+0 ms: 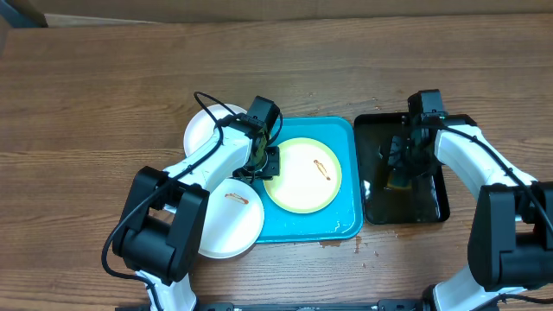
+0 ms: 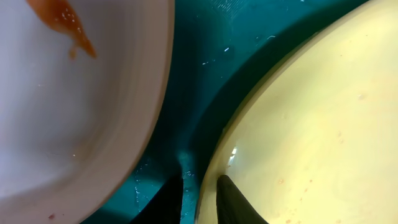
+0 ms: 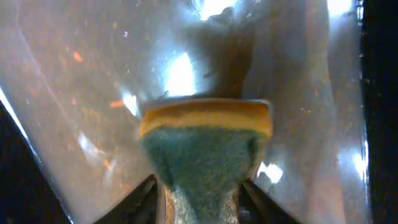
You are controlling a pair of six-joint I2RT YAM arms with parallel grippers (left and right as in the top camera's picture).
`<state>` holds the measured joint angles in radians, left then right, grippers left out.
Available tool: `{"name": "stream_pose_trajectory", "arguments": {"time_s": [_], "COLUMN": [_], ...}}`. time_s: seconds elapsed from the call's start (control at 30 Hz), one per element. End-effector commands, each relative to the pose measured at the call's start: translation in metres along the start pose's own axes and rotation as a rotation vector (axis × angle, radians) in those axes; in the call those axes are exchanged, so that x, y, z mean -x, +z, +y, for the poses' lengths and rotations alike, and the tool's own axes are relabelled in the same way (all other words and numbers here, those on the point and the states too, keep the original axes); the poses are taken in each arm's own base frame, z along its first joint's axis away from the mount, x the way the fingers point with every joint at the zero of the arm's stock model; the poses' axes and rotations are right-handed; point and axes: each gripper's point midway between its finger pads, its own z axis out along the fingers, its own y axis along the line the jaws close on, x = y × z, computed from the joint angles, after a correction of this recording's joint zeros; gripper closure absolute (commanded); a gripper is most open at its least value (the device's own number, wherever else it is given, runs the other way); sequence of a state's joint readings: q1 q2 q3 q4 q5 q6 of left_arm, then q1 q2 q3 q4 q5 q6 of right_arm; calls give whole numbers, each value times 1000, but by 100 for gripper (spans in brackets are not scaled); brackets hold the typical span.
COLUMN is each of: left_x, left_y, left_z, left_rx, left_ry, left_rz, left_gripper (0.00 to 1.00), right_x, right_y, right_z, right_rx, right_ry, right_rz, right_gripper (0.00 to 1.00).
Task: Clean dirty plates on tray and stack at the side
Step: 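Dip the sponge in the black tray water with the right gripper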
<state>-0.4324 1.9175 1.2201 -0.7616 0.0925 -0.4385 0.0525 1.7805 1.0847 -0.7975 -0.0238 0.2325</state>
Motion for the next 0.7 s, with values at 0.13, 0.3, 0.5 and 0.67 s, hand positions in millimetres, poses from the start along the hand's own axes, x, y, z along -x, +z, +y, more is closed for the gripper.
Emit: {"name": "stream_pose_trajectory", "arguments": {"time_s": [0.13,0.3,0.5,0.67], "left_x": [-1,-1,-1,-1], "left_y": [5,5,5,5], "left_z": [-3,-3,-3,-3], "left_rx": [15,15,15,15], "left_ry": [7,8,8,8], "left_rz": [2,3,3,3], "left_gripper": [78,77,76,73], "right_x": [-5,-12,-10,-2], "right_y": [3,11,12,-2], "right_z": [-3,-5,-5,0], "right_rx": [-11,-13,-9,2], "right_ry": [-3,-3,-3,-3], "right_rz": [13,18,8,11], "right_gripper": [59,54,96,96]}}
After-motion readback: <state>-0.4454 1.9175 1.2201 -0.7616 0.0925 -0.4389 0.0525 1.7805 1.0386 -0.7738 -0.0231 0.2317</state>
